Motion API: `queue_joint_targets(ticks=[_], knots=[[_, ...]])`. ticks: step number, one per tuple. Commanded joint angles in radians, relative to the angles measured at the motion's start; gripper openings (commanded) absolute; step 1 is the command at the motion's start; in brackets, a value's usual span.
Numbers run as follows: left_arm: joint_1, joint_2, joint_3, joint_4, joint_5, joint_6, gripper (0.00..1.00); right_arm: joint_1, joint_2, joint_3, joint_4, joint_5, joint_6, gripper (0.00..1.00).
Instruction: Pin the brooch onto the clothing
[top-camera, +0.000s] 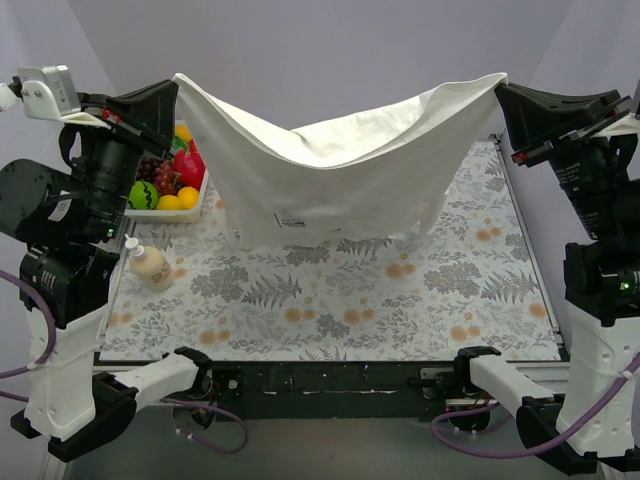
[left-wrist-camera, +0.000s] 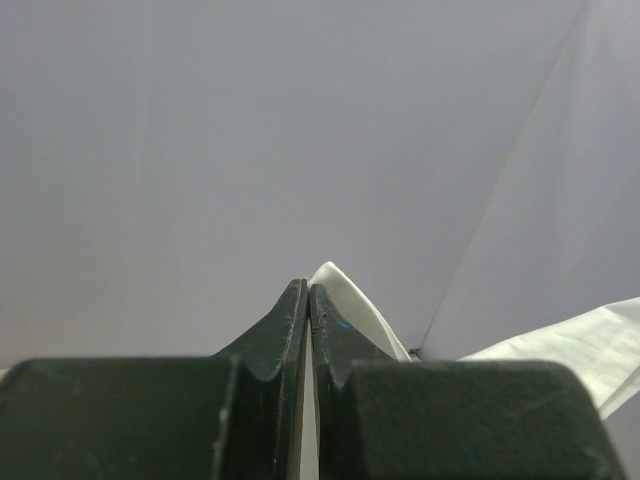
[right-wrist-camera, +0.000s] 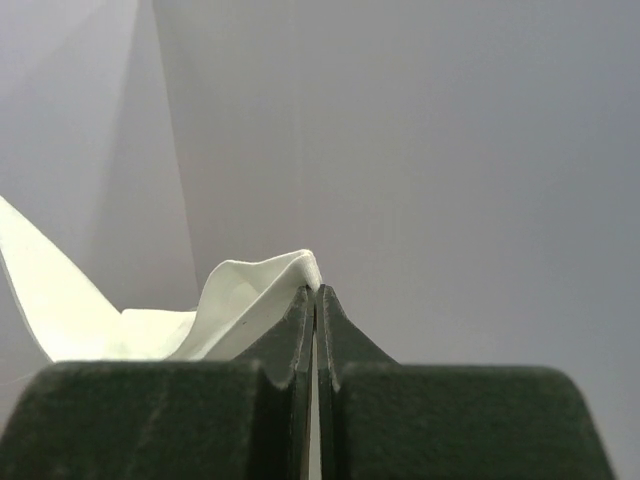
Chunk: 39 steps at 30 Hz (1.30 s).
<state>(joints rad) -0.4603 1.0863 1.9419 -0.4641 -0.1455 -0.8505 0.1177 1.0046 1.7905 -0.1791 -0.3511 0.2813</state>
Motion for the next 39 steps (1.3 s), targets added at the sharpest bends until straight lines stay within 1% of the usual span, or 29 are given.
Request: queue_joint_targets(ticks=[1, 6, 12, 18, 21, 27, 31, 33, 36, 39], knots=[[0.003, -0.028, 0.034, -0.001, 0.038, -0.027, 0.0, -0.004, -0.043, 0.035, 0.035, -0.008, 0.018, 0.01], [0.005, -0.04, 0.072, -0.028, 0.064, -0.045, 0.0, -0.006, -0.075, 0.038, 0.023, 0.0, 0.019, 0.01], [0.005, -0.022, 0.089, -0.039, 0.055, -0.038, 0.0, -0.004, -0.061, 0.038, 0.02, -0.006, 0.022, 0.01], [0.003, 0.035, 0.055, -0.031, 0.02, -0.021, 0.0, -0.006, -0.038, -0.022, 0.047, -0.005, 0.022, 0.01], [0.003, 0.063, 0.011, 0.002, -0.002, -0.004, 0.0, -0.004, -0.015, -0.055, 0.067, 0.0, 0.019, 0.01], [0.003, 0.138, -0.012, 0.053, -0.048, 0.027, 0.0, -0.004, 0.072, -0.066, 0.115, 0.004, 0.021, 0.01], [0.003, 0.195, 0.037, 0.067, -0.054, 0.041, 0.0, -0.004, 0.127, -0.017, 0.127, 0.0, 0.024, 0.01], [0.003, 0.215, 0.074, 0.074, -0.052, 0.044, 0.0, -0.004, 0.131, -0.002, 0.139, 0.003, 0.028, 0.01], [0.005, 0.224, 0.123, 0.067, -0.045, 0.039, 0.0, -0.004, 0.137, 0.039, 0.133, 0.0, 0.027, 0.01], [0.005, 0.205, 0.14, 0.061, -0.04, 0.025, 0.0, -0.006, 0.128, 0.064, 0.122, -0.015, 0.032, 0.01]])
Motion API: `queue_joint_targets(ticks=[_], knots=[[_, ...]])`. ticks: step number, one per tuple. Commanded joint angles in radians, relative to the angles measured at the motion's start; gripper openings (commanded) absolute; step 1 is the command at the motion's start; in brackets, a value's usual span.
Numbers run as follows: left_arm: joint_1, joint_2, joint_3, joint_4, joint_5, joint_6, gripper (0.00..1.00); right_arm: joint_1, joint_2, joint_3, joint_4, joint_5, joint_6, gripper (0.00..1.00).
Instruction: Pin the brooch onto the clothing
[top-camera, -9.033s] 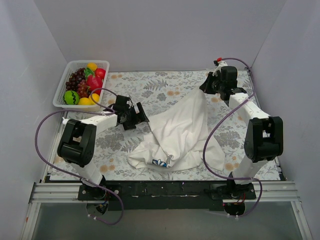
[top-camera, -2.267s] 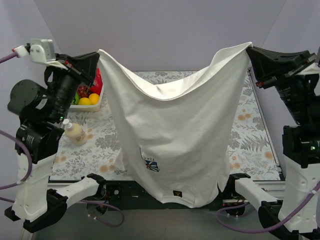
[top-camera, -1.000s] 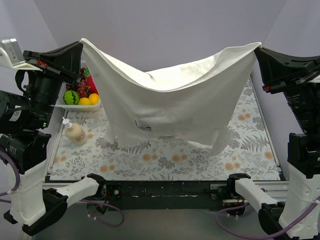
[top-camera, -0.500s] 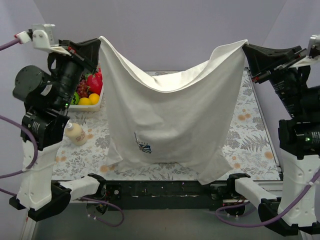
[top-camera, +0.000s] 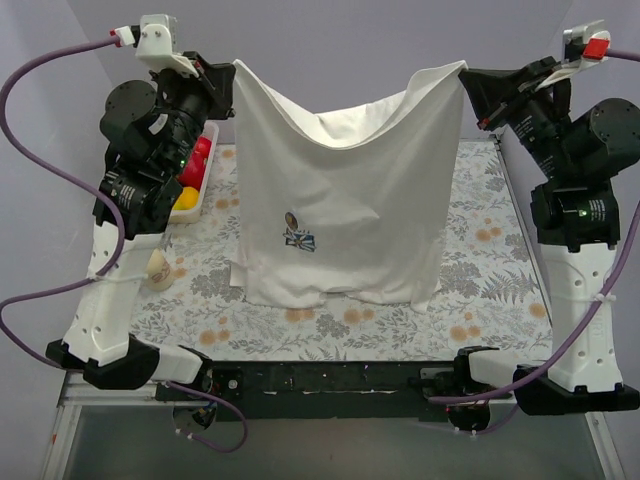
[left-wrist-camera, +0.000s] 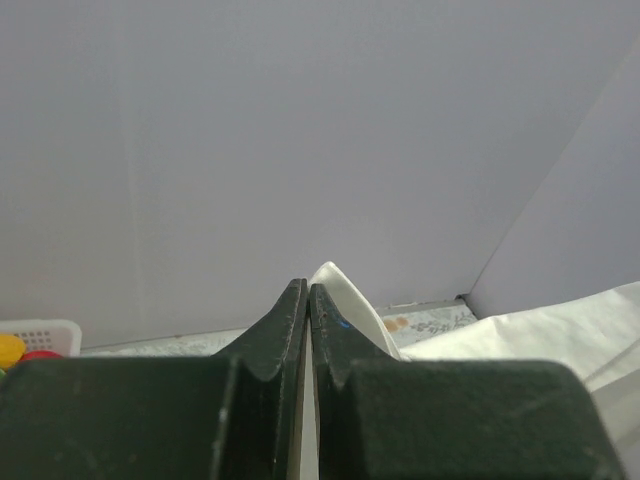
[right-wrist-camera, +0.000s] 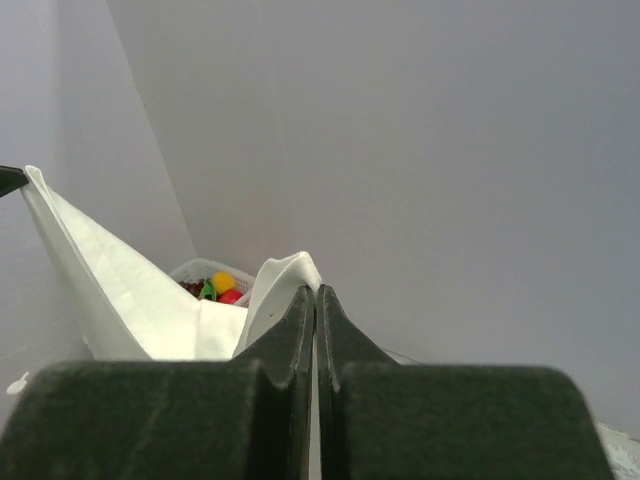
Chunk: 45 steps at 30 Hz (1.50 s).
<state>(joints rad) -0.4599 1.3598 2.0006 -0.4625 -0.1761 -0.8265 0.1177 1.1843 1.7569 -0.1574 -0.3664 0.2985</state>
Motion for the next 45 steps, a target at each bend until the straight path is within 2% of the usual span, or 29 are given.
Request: queue_joint_targets(ticks=[1, 14, 23, 28, 32, 37, 45], knots=[[0.004, -0.077, 0.079, 0.058, -0.005, -0.009, 0.0, -0.004, -0.066, 0.099, 0.096, -0.002, 0.014, 0.01], [0.004, -0.244, 0.075, 0.006, 0.013, -0.046, 0.0, -0.006, -0.204, 0.098, 0.025, 0.004, 0.008, 0.01], [0.004, -0.298, 0.147, -0.048, 0.098, -0.103, 0.0, -0.006, -0.265, 0.197, -0.04, 0.007, 0.008, 0.01], [0.004, -0.301, 0.208, -0.091, 0.161, -0.152, 0.0, -0.004, -0.308, 0.2, -0.059, 0.007, 0.008, 0.01], [0.009, -0.312, 0.202, -0.096, 0.168, -0.161, 0.0, -0.004, -0.328, 0.199, -0.074, 0.015, 0.002, 0.01], [0.009, -0.309, 0.133, -0.088, 0.139, -0.157, 0.0, -0.004, -0.327, 0.135, -0.079, 0.034, -0.025, 0.01], [0.009, -0.294, -0.155, 0.015, 0.004, -0.103, 0.0, -0.004, -0.29, -0.095, -0.002, 0.061, -0.05, 0.01]])
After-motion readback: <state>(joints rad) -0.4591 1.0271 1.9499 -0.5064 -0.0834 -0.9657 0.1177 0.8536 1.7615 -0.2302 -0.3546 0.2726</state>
